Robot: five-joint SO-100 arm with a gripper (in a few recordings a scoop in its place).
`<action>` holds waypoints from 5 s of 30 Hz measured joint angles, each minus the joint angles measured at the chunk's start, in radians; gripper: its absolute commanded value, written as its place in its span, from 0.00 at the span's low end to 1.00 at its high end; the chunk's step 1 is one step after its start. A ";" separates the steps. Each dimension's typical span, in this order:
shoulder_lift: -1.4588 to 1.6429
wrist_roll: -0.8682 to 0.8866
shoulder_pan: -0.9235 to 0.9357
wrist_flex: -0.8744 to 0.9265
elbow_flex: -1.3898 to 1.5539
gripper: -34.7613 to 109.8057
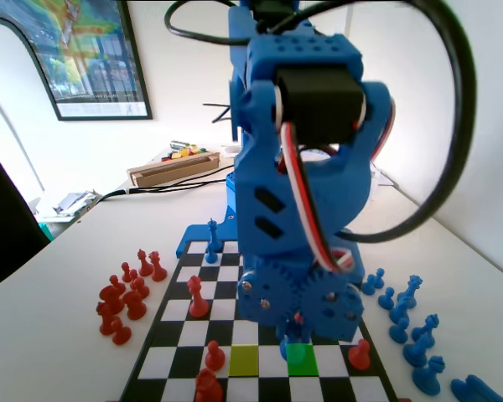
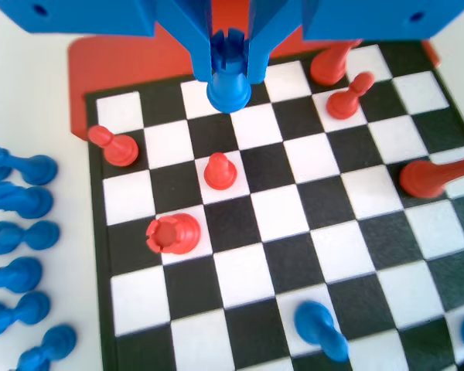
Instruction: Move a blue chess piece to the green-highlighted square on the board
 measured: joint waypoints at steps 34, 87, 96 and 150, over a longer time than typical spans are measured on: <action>-0.107 0.009 -0.043 -0.003 -0.067 0.25; 0.218 -0.029 -0.003 0.311 -0.204 0.30; 0.537 -0.080 0.018 0.430 -0.164 0.27; 1.977 -0.468 0.083 0.469 0.799 0.25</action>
